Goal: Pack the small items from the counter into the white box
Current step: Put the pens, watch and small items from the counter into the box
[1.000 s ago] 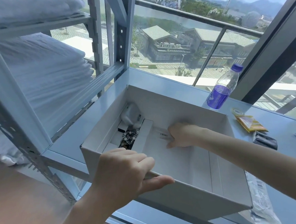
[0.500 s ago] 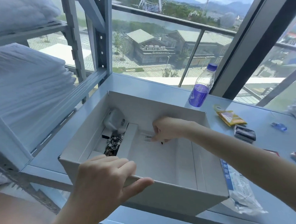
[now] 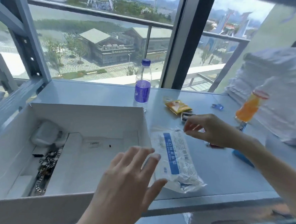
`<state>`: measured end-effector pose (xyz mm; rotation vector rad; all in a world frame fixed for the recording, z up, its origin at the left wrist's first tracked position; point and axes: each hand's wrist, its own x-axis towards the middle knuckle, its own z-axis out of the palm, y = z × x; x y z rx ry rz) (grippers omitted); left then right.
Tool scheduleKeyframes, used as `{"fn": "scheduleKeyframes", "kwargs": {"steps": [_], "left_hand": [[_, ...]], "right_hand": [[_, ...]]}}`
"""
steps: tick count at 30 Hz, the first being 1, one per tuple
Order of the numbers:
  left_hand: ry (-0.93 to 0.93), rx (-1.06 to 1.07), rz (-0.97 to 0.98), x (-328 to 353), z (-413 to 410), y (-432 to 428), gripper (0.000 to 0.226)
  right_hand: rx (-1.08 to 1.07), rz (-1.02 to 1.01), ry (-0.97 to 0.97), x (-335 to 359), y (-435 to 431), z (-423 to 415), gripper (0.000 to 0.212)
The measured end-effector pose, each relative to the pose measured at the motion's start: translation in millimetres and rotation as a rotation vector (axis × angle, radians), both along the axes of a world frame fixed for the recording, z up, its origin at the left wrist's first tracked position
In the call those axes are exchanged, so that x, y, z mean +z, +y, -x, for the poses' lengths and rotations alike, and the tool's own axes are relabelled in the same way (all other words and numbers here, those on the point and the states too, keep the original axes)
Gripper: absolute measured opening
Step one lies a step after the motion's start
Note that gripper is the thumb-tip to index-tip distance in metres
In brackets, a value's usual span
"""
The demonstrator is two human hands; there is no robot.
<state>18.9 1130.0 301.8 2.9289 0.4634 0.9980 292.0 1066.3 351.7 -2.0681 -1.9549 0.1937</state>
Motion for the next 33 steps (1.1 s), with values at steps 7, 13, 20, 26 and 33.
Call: {"fn": "scheduleKeyframes", "kwargs": {"steps": [7, 13, 20, 26, 33], "left_hand": [[0.08, -0.053, 0.045, -0.2, -68.8, -45.7, 0.042], [0.328, 0.061, 0.247, -57.1, -161.2, -57.9, 0.047], [0.465, 0.254, 0.28, -115.0, -201.9, -25.9, 0.069], [0.534, 0.281, 0.322, -107.0, -198.8, -28.3, 0.048], [0.313, 0.18, 0.178, -58.1, -170.8, -49.5, 0.044]], "right_hand": [[-0.302, 0.127, 0.101, -39.5, -42.6, -87.7, 0.007], [-0.353, 0.143, 0.092, -93.7, -56.8, -128.3, 0.015], [-0.388, 0.066, 0.082, -129.2, -45.5, -136.2, 0.029], [-0.327, -0.014, -0.012, -141.8, -36.0, -138.8, 0.016], [-0.254, -0.105, 0.256, -112.0, -27.4, -138.9, 0.016]]}}
